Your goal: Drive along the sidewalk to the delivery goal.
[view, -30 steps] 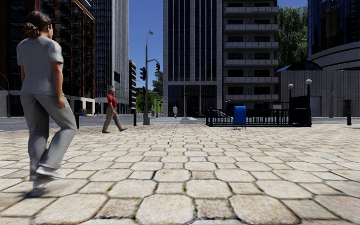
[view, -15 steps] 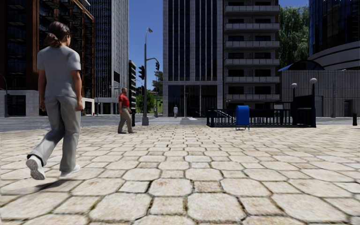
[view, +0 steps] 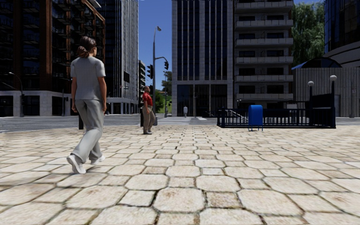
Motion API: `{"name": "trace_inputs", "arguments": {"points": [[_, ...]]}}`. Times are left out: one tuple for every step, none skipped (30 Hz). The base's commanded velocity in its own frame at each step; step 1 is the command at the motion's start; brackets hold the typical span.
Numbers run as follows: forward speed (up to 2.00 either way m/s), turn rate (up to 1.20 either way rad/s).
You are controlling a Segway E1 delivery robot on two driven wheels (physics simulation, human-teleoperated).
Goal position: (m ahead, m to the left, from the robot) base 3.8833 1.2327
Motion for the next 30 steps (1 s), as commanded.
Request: {"name": "trace_inputs", "arguments": {"points": [[0.44,0.41],[0.44,0.41],[0.44,0.41],[0.44,0.41],[0.44,0.41],[0.44,0.41],[0.44,0.41],[0.45,0.41],[0.49,0.41],[0.64,0.4],[0.64,0.4],[0.69,0.33],[0.71,0.27],[0.73,0.22],[0.73,0.22],[0.75,0.16],[0.8,0.09],[0.8,0.09],[0.85,0.01],[0.87,0.0],[0.88,0.0],[0.88,0.0],[0.88,0.0],[0.88,0.0],[0.88,0.0],[0.88,0.0],[0.88,0.0],[0.88,0.0],[0.88,0.0],[0.88,0.0]]}}
